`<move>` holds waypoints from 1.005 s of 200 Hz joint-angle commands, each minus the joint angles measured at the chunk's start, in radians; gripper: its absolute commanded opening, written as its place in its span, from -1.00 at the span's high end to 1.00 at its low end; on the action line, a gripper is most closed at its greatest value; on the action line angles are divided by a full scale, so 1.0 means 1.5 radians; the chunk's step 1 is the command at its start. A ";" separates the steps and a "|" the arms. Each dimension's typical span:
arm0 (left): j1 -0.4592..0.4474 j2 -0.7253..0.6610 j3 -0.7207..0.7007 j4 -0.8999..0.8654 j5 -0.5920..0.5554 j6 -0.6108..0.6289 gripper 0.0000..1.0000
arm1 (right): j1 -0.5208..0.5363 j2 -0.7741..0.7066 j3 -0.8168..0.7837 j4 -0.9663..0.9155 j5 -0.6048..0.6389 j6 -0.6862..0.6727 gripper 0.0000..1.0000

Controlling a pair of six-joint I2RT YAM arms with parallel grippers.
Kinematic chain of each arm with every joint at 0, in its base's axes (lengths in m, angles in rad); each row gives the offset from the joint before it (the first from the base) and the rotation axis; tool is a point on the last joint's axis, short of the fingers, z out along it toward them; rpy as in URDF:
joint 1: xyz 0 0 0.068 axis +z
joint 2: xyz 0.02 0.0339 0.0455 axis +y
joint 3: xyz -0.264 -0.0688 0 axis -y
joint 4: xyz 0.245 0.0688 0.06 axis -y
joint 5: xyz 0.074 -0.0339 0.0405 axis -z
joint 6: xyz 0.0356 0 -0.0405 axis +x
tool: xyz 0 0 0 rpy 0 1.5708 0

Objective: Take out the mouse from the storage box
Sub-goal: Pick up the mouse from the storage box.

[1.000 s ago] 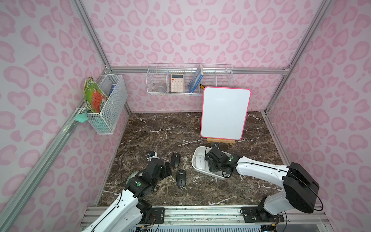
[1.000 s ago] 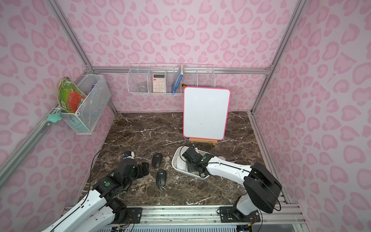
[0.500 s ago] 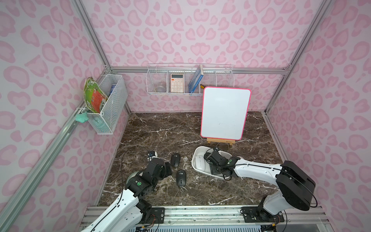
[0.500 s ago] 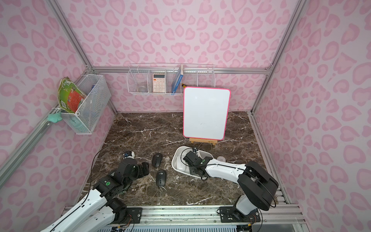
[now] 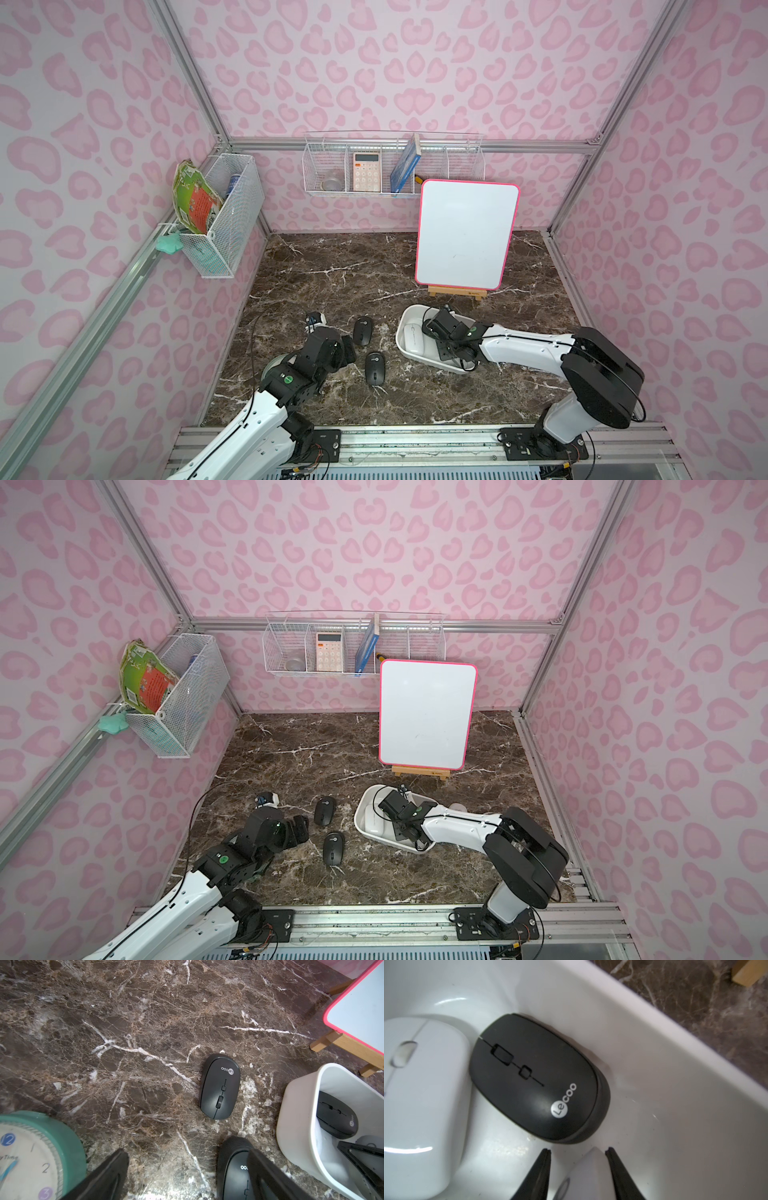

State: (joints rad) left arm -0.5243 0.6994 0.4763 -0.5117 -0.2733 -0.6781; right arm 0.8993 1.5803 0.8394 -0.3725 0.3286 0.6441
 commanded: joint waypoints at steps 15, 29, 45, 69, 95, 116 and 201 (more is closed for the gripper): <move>0.000 0.001 0.005 0.009 -0.002 0.006 -0.88 | -0.017 -0.055 0.012 -0.008 -0.014 -0.006 0.54; 0.000 0.005 0.006 0.011 0.001 0.007 -0.88 | -0.030 -0.092 0.008 -0.007 -0.028 -0.005 0.55; 0.000 0.009 0.008 0.013 0.005 0.008 -0.88 | -0.044 -0.137 -0.002 -0.007 -0.040 0.000 0.56; 0.001 0.013 0.008 0.023 0.014 0.008 -0.88 | -0.071 -0.203 -0.022 -0.019 -0.057 0.009 0.56; 0.000 0.023 0.012 0.031 0.025 0.008 -0.88 | -0.101 -0.272 -0.049 -0.039 -0.079 0.027 0.58; 0.000 0.029 0.017 0.035 0.031 0.007 -0.88 | -0.113 -0.337 -0.080 -0.059 -0.070 0.053 0.59; 0.001 0.036 0.016 0.044 0.043 0.003 -0.88 | -0.217 -0.534 -0.259 -0.071 -0.174 0.138 0.63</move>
State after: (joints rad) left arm -0.5243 0.7494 0.4961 -0.4660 -0.2184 -0.6777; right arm 0.6033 0.8120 0.5098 -0.4980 0.1352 0.7902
